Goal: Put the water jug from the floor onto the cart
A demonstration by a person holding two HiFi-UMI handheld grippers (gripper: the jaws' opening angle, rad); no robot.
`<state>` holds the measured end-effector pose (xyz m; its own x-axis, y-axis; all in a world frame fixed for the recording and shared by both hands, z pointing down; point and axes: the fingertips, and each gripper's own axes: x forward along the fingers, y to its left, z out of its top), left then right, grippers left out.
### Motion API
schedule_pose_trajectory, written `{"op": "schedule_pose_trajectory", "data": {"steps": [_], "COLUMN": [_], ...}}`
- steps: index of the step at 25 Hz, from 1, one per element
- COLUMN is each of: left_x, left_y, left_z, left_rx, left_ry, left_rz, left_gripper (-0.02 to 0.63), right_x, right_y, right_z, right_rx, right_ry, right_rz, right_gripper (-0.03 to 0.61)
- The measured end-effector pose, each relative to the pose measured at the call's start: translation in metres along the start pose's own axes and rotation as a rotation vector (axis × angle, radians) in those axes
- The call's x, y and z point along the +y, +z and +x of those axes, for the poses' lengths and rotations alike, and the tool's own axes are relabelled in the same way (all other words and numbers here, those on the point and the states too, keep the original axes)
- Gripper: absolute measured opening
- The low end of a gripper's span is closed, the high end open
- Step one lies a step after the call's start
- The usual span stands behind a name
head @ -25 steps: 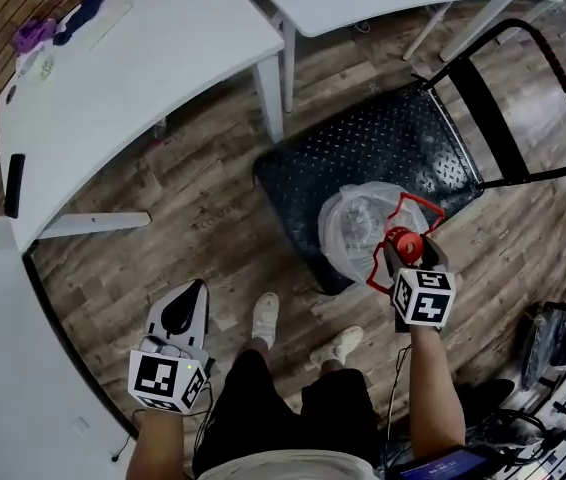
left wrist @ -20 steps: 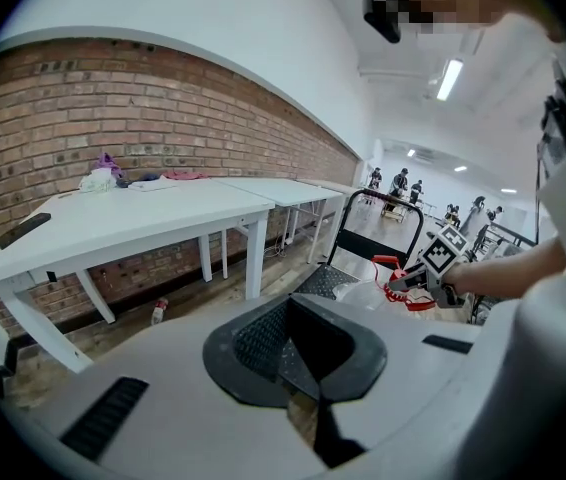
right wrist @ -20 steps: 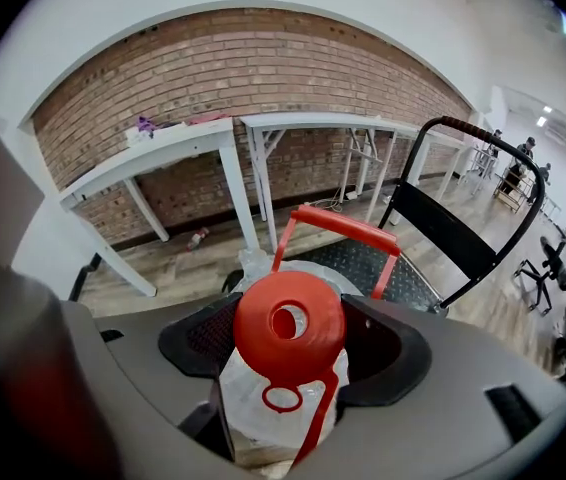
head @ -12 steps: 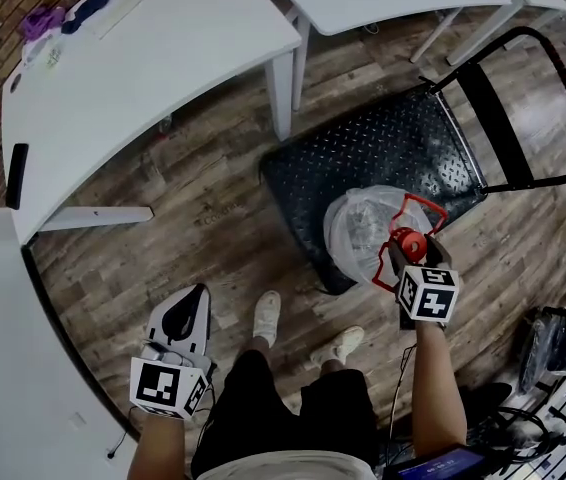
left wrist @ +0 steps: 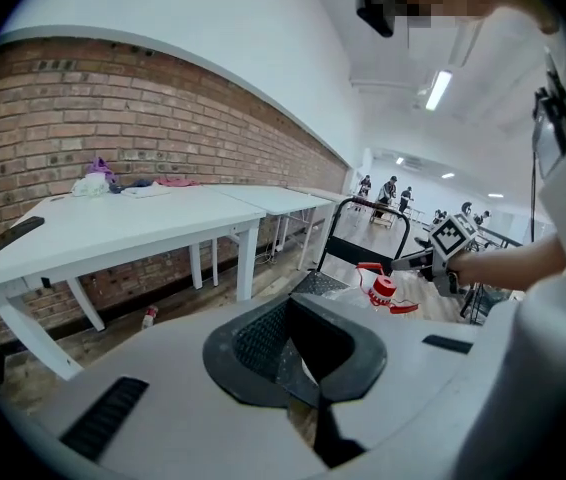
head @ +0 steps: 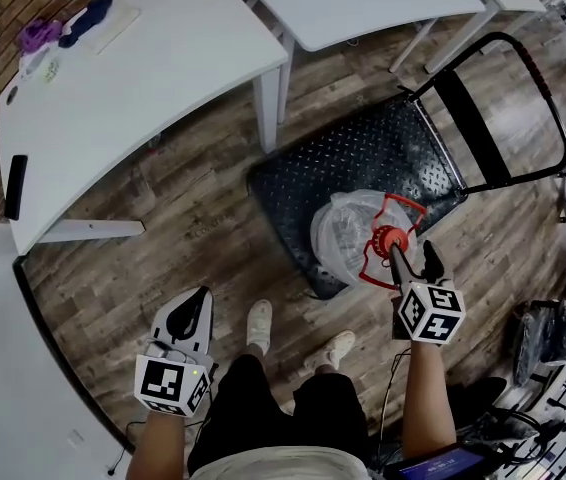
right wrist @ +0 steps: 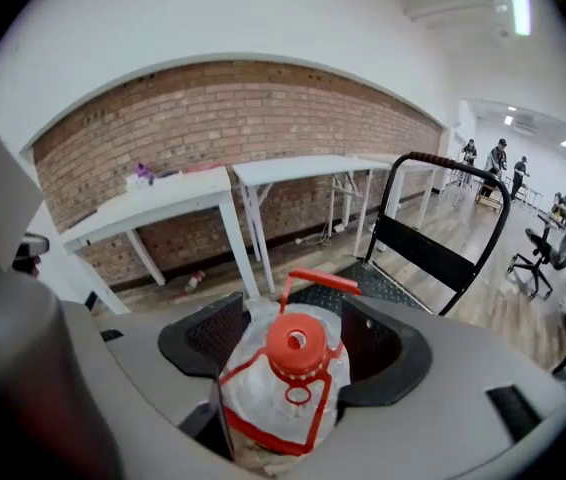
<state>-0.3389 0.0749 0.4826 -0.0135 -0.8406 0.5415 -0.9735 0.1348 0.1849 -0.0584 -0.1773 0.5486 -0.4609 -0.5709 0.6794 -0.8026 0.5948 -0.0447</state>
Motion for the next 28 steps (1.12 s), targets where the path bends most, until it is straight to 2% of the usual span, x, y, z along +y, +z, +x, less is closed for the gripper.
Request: {"op": "schedule_pose_trajectory", "data": {"steps": [4, 5, 6, 8, 14, 17, 20, 28], "left_x": [-0.012, -0.015, -0.019, -0.027, -0.062, -0.087, -0.106, -0.161], "left_y": [0.035, 0.046, 0.057, 0.077, 0.121, 0.133, 0.136, 0.136], "left_z": [0.009, 0.009, 0.008, 0.005, -0.035, -0.055, -0.072, -0.116], "left_rx": [-0.065, -0.083, -0.1, -0.131, -0.231, -0.258, -0.274, -0.324], "left_ry": [-0.09, -0.111, -0.131, -0.17, -0.262, -0.306, -0.329, -0.341], "left_rz": [0.054, 0.065, 0.077, 0.101, 0.148, 0.162, 0.179, 0.196], "left_gripper": [-0.002, -0.002, -0.002, -0.002, -0.002, -0.002, -0.002, -0.002], "right_x": [0.009, 0.012, 0.014, 0.02, 0.038, 0.04, 0.041, 0.022], "right_y": [0.035, 0.043, 0.05, 0.064, 0.083, 0.09, 0.089, 0.059], "right_z": [-0.063, -0.081, -0.099, -0.133, -0.217, -0.255, -0.286, -0.372], "right_rx": [-0.171, -0.206, -0.239, -0.299, -0.398, -0.45, -0.503, -0.595], "right_ry": [-0.009, -0.028, -0.051, -0.085, -0.106, -0.129, -0.127, -0.148], "right_rz": [0.071, 0.069, 0.067, 0.073, 0.096, 0.067, 0.058, 0.048], "right_gripper": [0.312, 0.289, 0.236, 0.197, 0.174, 0.123, 0.098, 0.049]}}
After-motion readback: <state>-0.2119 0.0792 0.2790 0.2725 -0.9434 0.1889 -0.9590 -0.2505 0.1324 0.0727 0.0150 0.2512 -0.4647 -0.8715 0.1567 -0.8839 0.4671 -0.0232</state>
